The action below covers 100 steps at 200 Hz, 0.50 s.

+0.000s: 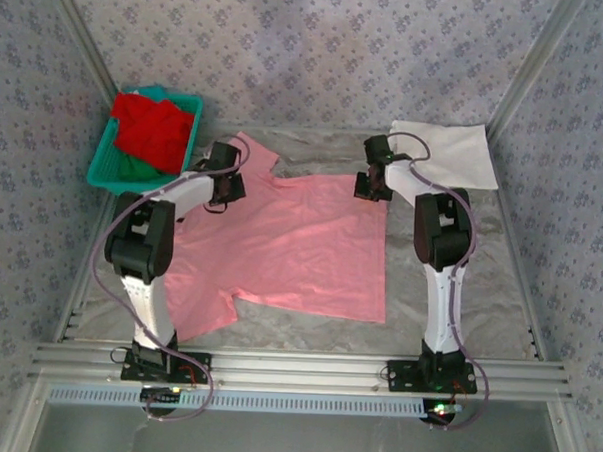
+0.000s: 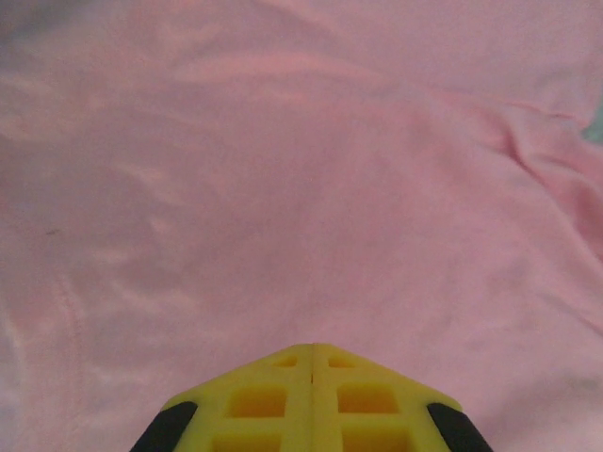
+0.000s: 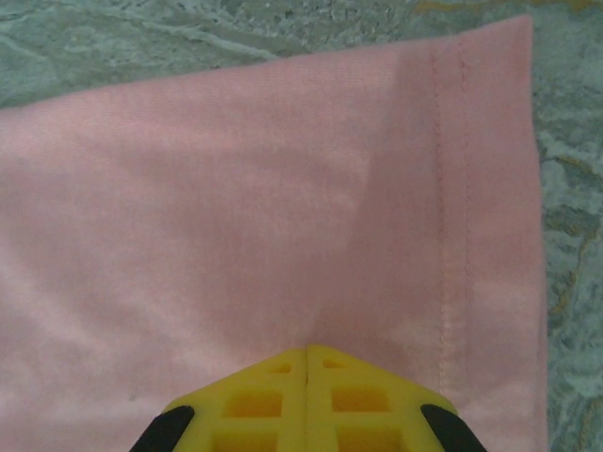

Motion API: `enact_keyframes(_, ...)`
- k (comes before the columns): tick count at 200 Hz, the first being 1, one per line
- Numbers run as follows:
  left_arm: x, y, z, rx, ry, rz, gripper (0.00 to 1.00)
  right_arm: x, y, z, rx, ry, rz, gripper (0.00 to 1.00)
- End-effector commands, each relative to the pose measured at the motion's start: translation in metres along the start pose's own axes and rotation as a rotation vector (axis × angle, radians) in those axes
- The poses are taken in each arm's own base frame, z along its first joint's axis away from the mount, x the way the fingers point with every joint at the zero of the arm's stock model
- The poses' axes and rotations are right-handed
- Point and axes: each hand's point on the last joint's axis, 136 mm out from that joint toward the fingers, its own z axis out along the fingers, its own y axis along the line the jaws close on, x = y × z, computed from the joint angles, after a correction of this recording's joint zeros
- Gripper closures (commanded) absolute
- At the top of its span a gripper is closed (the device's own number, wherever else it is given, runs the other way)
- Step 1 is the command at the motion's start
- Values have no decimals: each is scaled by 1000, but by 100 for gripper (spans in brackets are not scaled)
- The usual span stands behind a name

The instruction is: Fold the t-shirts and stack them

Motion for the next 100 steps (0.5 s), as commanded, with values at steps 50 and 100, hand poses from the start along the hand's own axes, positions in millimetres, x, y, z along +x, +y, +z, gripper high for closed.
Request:
enact_keyframes(50, 5, -12, 47, 10, 92, -77, 100, 2, -36, 31, 100, 106, 62, 100)
enact_keyframes(100, -14, -31, 77, 45, 104, -127, 100, -28, -54, 43, 89, 90, 108, 100)
